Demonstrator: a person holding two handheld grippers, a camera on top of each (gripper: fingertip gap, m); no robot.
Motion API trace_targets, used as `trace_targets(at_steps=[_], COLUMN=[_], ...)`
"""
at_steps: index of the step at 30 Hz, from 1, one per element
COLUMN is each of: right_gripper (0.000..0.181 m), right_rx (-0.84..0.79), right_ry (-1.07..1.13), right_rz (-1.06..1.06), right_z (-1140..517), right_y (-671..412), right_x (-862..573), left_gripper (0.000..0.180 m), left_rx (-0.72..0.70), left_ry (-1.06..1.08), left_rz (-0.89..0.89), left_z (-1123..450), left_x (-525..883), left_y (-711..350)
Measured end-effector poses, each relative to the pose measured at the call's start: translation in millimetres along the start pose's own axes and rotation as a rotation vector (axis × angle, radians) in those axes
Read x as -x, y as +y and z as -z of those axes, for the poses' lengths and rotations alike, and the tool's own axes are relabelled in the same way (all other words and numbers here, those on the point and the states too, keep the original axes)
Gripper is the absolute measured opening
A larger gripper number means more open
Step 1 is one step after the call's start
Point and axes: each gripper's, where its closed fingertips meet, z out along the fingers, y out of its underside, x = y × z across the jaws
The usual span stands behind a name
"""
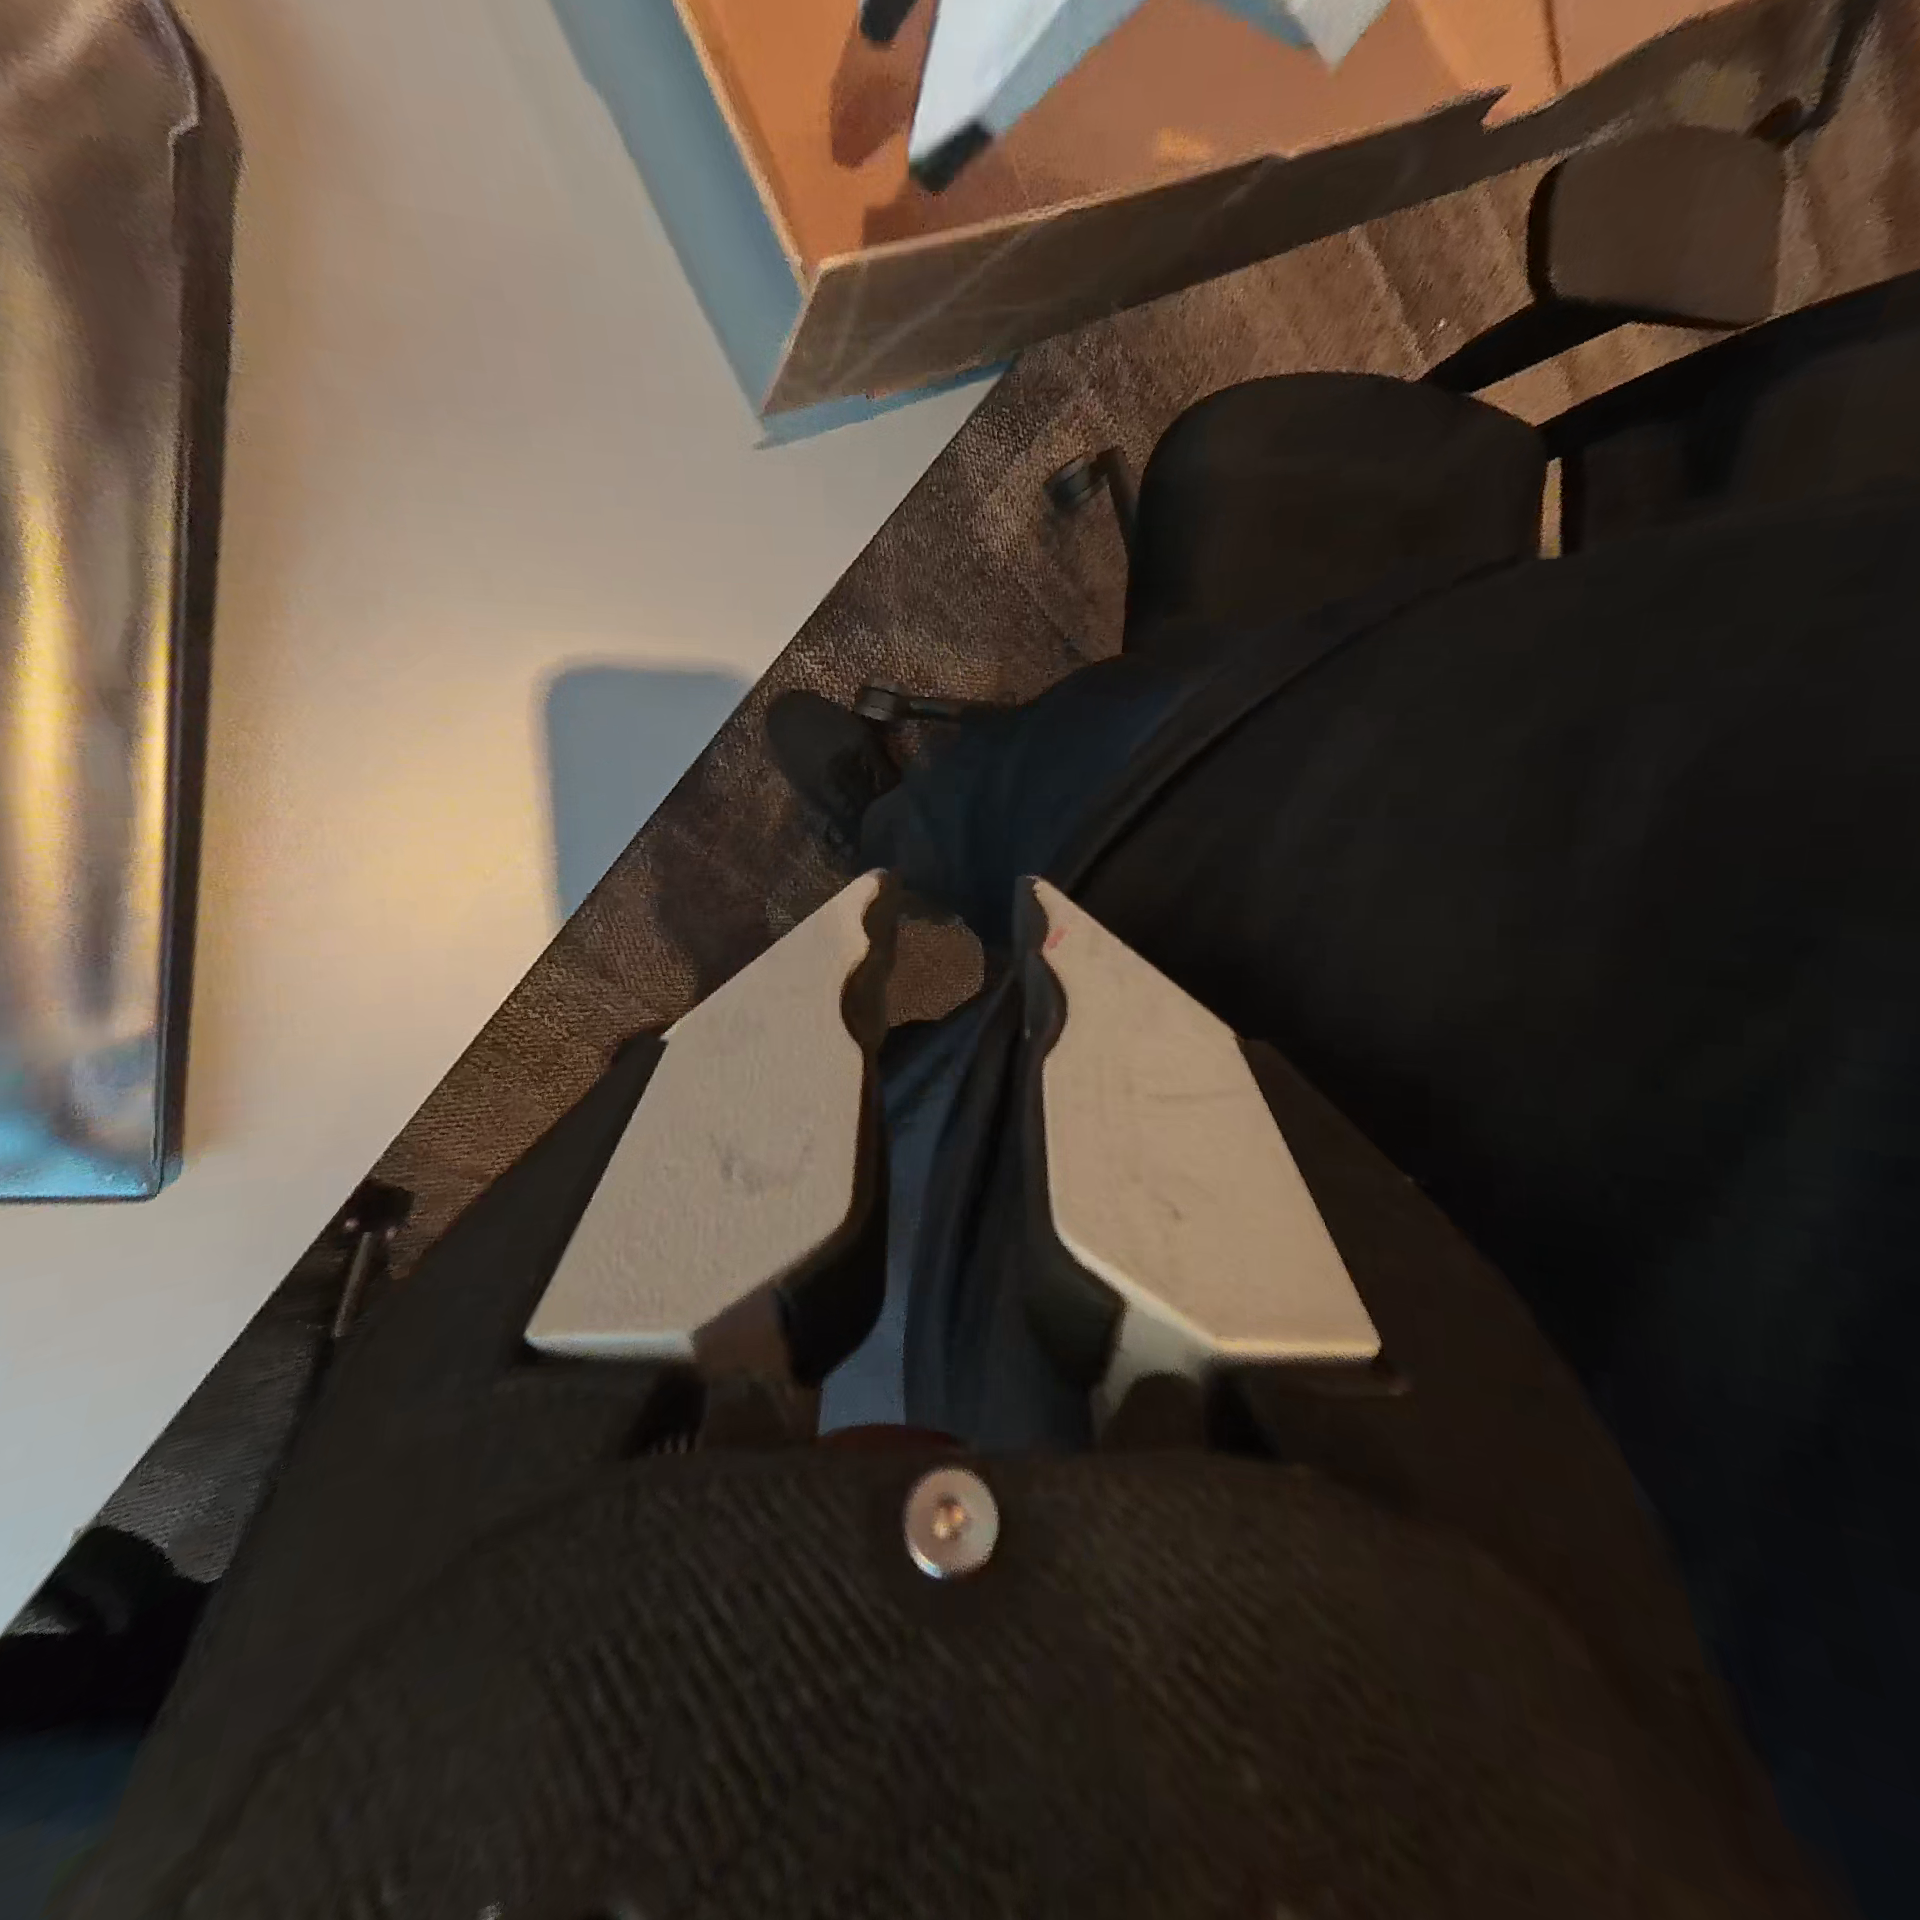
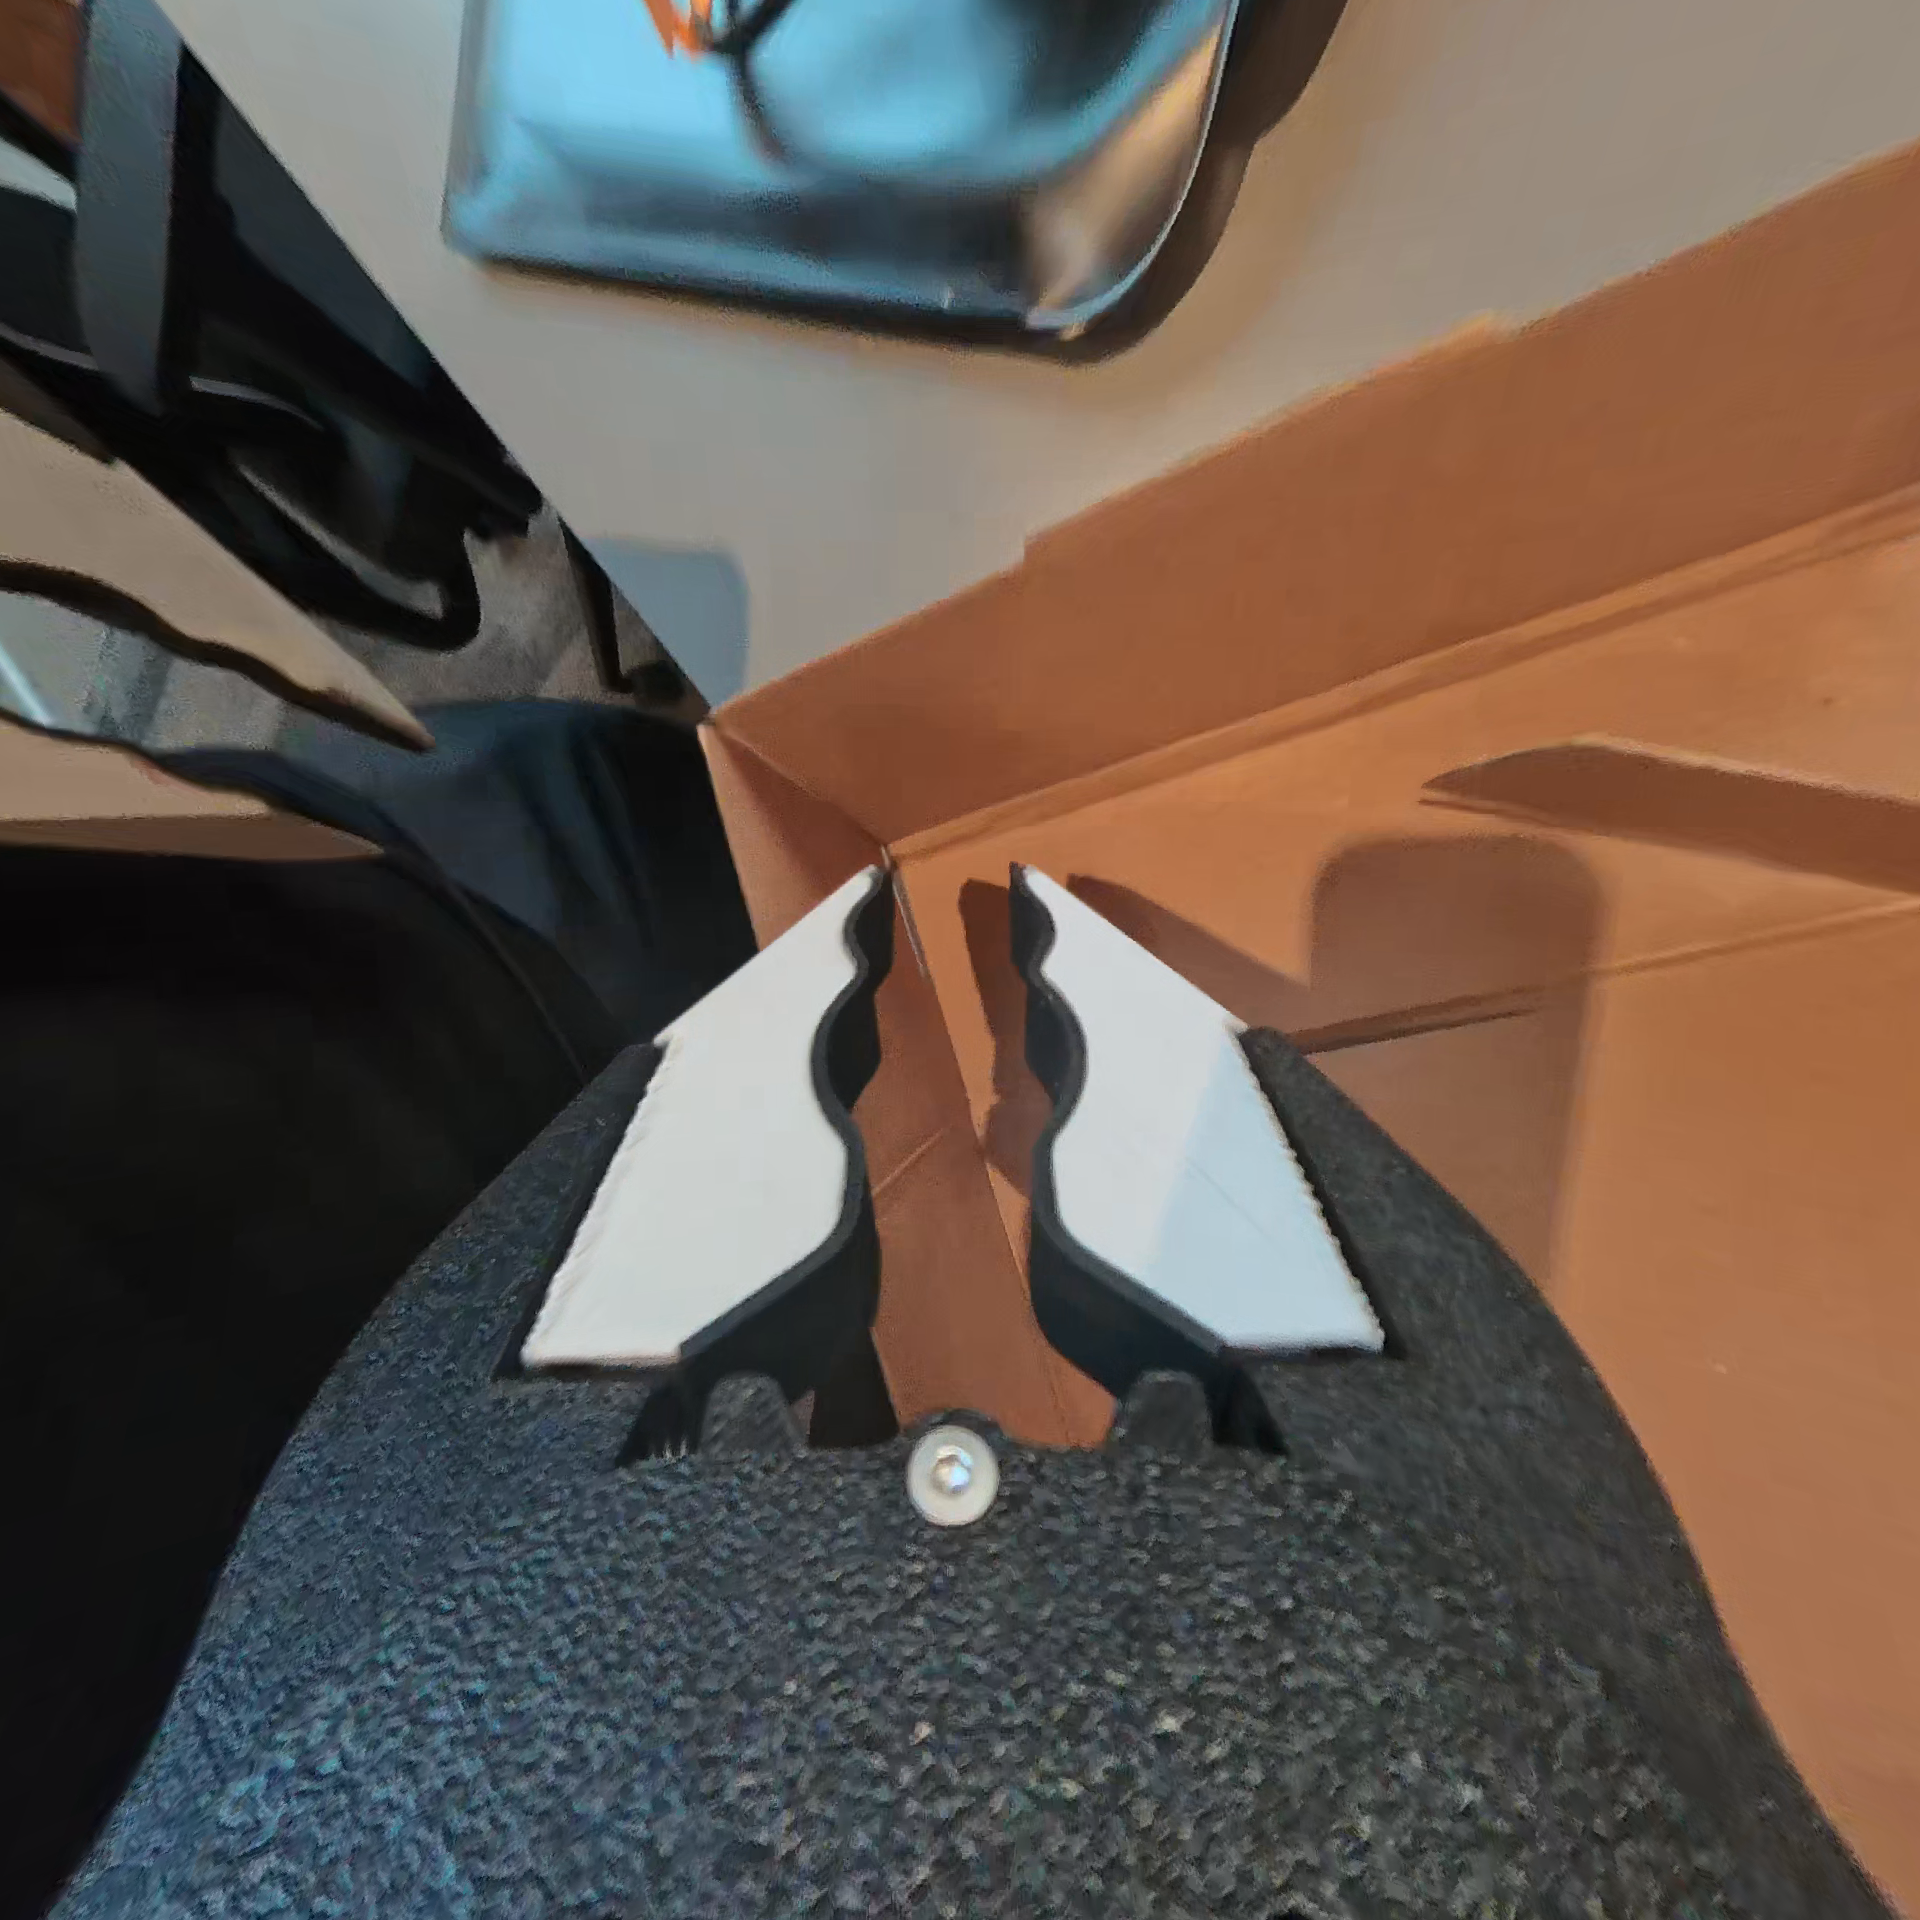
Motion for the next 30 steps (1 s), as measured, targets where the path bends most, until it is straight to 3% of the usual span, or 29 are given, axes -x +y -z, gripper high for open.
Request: trace_targets(at_steps=[5,14,24,30], right_gripper=[0.000,0.005,0.014,0.016], right_rx=[0.061,0.040,-0.329,-0.205], right_ry=[-0.027,0.029,0.177,0.300], right_rz=[0.010,-0.186,-0.371,-0.320], right_z=[-4,15,42,30], right_y=[36,62,-21,-6], right_x=[5,13,39,47], left_gripper=[0.019,0.019,0.018,0.018], left_rx=[0.035,0.054,0.032,0.049], left_ry=[0.010,0.130,0.303,0.328], left_rz=[-0.051,-0.169,-0.340,-0.411], left_z=[-4,-5,17,22], left_x=[-10,11,36,41], left_y=[-4,-5,12,10])
